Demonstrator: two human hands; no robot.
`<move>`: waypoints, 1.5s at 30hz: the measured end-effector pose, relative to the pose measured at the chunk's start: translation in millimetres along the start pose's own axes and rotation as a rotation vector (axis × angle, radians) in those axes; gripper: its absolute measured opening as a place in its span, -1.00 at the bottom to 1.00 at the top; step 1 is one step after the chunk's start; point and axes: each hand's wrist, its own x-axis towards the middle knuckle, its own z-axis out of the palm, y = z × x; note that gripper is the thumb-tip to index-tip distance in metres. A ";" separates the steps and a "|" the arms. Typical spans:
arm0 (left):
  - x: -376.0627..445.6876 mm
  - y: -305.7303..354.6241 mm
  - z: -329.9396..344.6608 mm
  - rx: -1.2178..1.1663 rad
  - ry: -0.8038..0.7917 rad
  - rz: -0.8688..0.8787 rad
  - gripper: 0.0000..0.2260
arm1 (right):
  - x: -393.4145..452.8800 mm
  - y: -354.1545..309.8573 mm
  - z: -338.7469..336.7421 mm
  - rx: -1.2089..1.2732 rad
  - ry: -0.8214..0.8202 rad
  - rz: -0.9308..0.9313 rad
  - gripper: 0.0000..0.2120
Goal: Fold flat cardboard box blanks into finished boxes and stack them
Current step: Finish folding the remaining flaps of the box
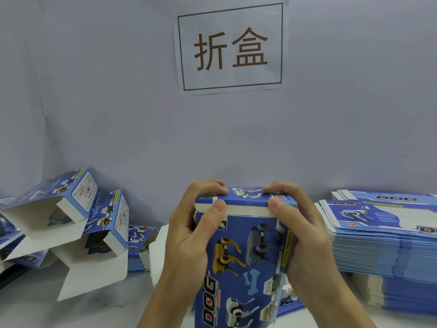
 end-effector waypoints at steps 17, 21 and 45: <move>5.6 15.5 -1.8 -0.121 -0.133 -0.191 -0.77 | -3.0 -9.2 -10.3 0.181 -0.017 0.180 -0.86; 4.3 10.5 0.5 -0.090 -0.120 -0.102 -0.82 | -1.4 -11.5 -8.8 0.179 -0.010 0.163 -0.93; -3.3 7.4 7.0 -0.035 -0.144 0.013 -0.76 | 15.6 -4.3 -29.1 0.338 0.109 0.156 -0.71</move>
